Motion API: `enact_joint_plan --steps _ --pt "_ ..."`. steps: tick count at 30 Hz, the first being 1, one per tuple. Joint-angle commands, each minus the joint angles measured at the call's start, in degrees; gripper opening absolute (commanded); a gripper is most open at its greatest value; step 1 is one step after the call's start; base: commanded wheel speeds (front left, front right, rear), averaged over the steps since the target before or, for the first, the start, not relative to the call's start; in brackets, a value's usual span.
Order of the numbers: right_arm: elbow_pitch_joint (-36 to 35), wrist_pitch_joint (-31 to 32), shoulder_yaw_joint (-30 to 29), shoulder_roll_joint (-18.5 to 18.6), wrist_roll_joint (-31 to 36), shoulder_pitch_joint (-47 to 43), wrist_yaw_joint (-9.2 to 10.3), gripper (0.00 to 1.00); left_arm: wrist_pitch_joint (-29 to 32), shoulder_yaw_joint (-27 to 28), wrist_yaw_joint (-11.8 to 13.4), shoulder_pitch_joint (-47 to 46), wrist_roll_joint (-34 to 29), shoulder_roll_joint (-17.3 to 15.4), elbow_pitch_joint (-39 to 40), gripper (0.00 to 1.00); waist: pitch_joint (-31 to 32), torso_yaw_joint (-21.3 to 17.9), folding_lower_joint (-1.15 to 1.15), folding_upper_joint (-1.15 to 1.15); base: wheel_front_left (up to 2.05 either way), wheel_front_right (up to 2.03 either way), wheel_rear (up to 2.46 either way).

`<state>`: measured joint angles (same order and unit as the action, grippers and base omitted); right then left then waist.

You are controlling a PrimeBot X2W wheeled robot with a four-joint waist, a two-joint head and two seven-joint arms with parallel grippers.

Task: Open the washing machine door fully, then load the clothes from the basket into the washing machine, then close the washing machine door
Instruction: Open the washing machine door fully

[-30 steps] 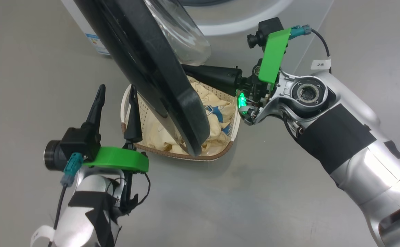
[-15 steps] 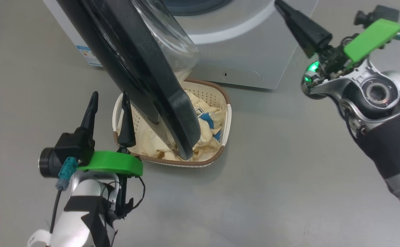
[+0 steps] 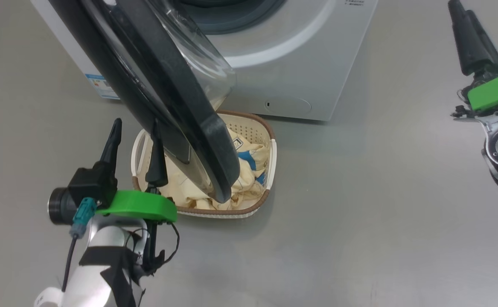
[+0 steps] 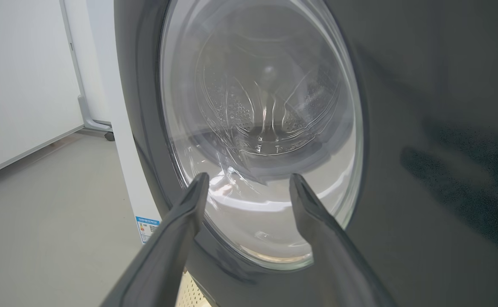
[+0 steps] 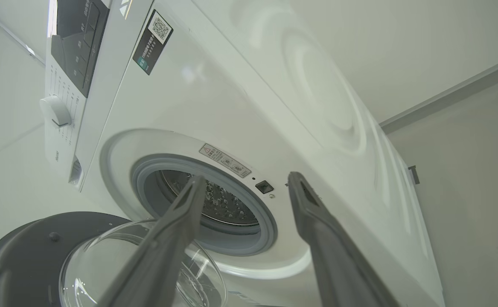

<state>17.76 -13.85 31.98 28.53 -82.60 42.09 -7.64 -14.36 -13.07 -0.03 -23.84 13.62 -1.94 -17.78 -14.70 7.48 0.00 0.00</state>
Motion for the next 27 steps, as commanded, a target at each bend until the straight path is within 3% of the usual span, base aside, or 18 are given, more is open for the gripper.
enact_joint_plan --steps 1,7,14,20,27 --pt "-0.23 -0.81 -1.46 1.02 3.52 -1.05 0.15 1.00 -0.63 2.07 -0.19 -0.01 -0.38 -0.94 1.44 1.00 0.47 -0.40 0.00 0.00 0.00 0.00 0.00" --pt "3.49 -1.12 -14.75 -2.90 27.52 -4.68 0.15 1.00 -0.63 3.00 -0.83 0.78 -1.31 -0.94 0.81 1.00 1.88 -1.49 0.00 0.00 0.00 0.00 0.00" --pt "-1.76 -1.14 -28.52 -10.33 51.04 -14.09 0.15 1.00 -0.63 4.02 -1.74 1.68 -2.17 -0.95 -0.16 1.00 3.26 -2.33 0.00 0.00 0.00 0.00 0.00" --pt "-7.56 -0.13 -33.73 -15.25 62.02 -21.49 0.15 1.00 -0.63 4.85 -2.21 2.73 -2.72 -0.97 -0.61 1.00 4.70 -3.16 0.00 0.00 0.00 0.00 0.00" --pt "-13.87 2.93 -36.19 -18.94 68.96 -28.58 0.15 1.00 -0.63 5.22 -2.48 4.12 -2.84 -0.96 -0.81 1.00 6.14 -3.78 0.00 0.00 0.00 0.00 0.00"
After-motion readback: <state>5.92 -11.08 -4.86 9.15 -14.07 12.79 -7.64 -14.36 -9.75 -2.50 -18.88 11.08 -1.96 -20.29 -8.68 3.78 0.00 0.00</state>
